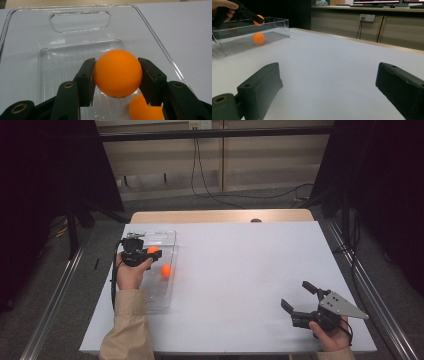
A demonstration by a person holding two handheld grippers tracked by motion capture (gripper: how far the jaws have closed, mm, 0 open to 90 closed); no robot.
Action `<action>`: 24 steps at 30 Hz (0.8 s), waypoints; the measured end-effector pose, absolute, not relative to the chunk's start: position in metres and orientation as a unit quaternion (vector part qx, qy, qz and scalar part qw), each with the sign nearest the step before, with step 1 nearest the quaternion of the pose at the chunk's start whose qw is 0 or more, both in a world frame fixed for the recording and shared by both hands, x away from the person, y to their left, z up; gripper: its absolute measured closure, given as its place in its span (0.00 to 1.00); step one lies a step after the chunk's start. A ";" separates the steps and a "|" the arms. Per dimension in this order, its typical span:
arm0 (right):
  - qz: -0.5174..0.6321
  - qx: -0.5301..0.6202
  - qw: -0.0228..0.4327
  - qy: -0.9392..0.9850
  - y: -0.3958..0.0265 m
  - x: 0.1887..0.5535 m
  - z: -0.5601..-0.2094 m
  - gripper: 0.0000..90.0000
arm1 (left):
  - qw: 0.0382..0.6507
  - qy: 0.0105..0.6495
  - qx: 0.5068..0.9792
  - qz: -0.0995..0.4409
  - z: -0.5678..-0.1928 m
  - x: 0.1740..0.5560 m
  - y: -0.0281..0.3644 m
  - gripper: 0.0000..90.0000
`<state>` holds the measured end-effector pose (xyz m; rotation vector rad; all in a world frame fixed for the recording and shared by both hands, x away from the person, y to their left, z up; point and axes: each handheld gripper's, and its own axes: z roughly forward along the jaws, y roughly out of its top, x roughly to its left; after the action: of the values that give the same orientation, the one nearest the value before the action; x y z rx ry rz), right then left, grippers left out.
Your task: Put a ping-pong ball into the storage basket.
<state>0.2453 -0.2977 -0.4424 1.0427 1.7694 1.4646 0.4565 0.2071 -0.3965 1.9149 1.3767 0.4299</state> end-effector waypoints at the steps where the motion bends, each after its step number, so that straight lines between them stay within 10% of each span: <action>1: 0.553 0.394 0.304 0.668 -0.298 0.245 -0.442 0.06 | 0.364 0.536 0.744 0.167 -0.397 0.457 0.207 0.56; 24: 0.553 0.395 0.305 0.667 -0.298 0.245 -0.442 0.06 | 0.367 0.541 0.733 0.187 -0.395 0.455 0.205 0.34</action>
<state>0.2450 -0.2983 -0.4423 1.0455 1.7664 1.4647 0.4550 0.2049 -0.3945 1.8844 1.3903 0.4808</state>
